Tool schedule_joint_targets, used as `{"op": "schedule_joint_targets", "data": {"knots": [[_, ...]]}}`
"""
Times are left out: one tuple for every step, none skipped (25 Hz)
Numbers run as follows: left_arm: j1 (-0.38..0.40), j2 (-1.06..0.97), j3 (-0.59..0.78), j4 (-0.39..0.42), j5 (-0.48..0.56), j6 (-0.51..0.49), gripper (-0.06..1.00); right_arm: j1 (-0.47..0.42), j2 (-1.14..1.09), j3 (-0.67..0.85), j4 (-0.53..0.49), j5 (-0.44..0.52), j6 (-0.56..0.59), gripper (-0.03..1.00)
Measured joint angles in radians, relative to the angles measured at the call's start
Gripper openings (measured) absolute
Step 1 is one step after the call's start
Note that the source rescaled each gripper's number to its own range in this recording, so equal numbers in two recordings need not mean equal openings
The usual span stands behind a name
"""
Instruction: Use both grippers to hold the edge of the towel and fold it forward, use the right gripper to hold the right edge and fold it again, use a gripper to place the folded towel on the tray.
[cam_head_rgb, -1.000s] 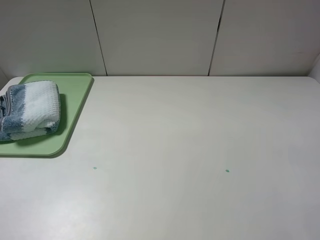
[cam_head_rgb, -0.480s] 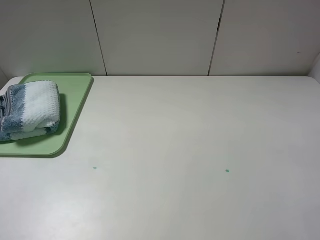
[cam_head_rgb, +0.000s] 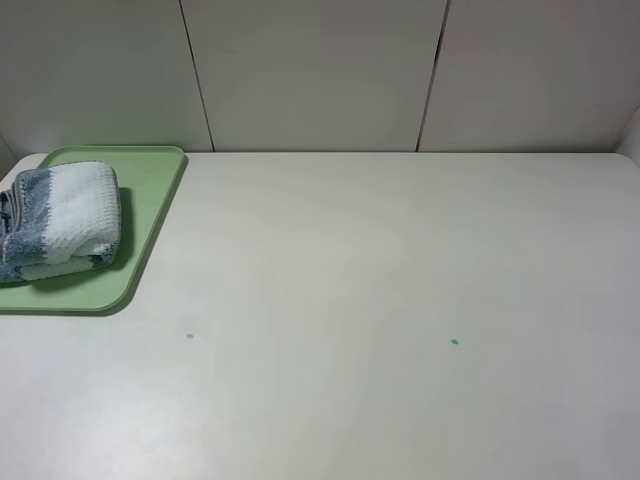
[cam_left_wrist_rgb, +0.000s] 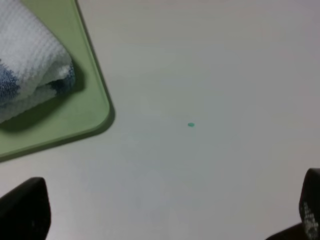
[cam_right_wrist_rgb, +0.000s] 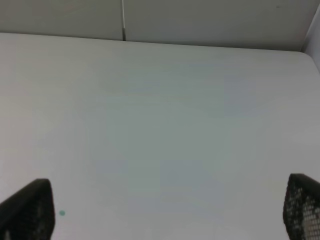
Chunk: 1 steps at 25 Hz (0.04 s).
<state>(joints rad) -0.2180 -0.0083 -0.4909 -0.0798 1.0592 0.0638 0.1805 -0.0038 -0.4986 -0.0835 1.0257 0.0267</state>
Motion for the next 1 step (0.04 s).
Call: {"op": "schedule_joint_targets", "data": {"knots": [[0.000,0.000,0.000,0.000,0.000,0.000,1.00,0.000,0.000,0.000,0.000,0.000,0.000,1.00]]}}
